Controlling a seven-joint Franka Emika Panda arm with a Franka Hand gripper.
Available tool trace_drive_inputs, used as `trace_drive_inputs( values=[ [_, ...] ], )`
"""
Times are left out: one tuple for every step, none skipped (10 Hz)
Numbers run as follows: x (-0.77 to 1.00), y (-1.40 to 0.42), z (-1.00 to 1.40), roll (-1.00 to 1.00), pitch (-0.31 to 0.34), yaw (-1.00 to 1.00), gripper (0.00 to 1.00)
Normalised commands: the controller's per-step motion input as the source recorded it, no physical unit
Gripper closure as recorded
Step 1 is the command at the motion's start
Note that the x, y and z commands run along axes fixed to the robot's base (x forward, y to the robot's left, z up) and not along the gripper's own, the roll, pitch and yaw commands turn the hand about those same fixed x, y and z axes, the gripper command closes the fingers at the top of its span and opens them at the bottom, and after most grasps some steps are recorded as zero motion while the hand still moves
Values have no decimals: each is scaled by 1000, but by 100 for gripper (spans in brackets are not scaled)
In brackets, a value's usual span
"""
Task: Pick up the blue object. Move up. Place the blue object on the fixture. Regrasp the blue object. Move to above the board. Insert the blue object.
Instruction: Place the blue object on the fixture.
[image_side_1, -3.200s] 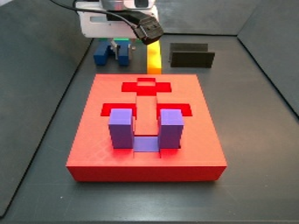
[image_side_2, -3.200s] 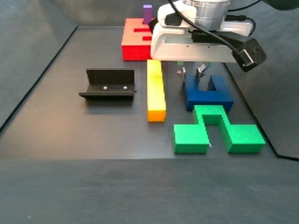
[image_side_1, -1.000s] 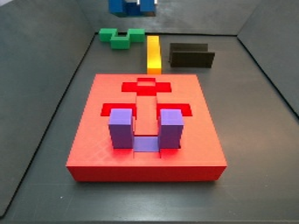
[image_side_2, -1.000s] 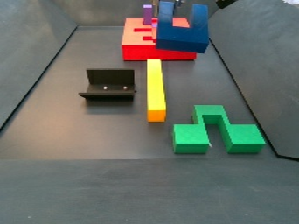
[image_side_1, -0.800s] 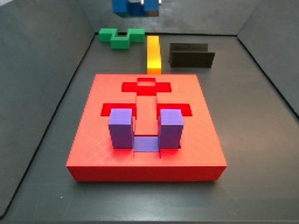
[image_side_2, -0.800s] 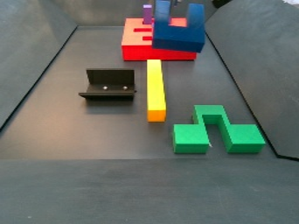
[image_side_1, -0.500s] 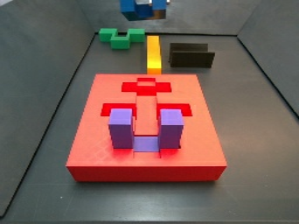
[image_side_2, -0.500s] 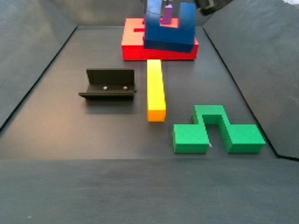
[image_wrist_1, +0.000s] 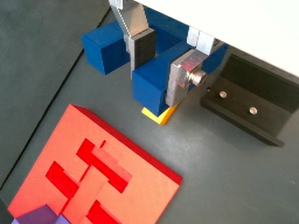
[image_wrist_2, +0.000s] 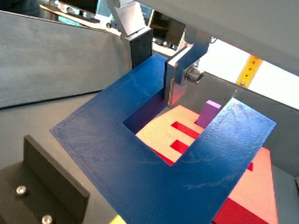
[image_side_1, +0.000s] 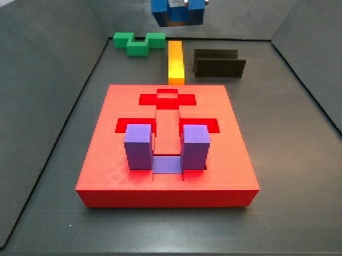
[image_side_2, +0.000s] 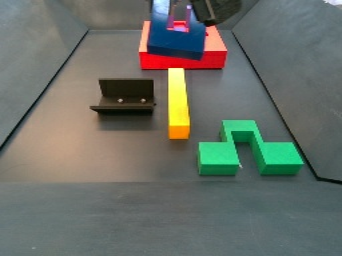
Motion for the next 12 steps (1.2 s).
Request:
trace_drive_inputs(
  values=[
    [1000,0,0,-251,80,-157,100],
    [940,0,0,-289,34,-220,100],
    [903,0,0,-286,11,-254,100],
    [931,0,0,-271,37,-220,100],
    [1000,0,0,-271,51,-154,100],
    [1000,0,-31,-71,203,0,100],
    [1000,0,-80,0,311,0,100],
    [1000,0,-143,0,406,0,100],
    [954,0,-234,0,583,0,100],
    [974,-40,-171,0,494,0,100],
    [1000,0,-120,-31,403,0,100],
    [1000,0,-94,-43,360,0,100]
  ],
)
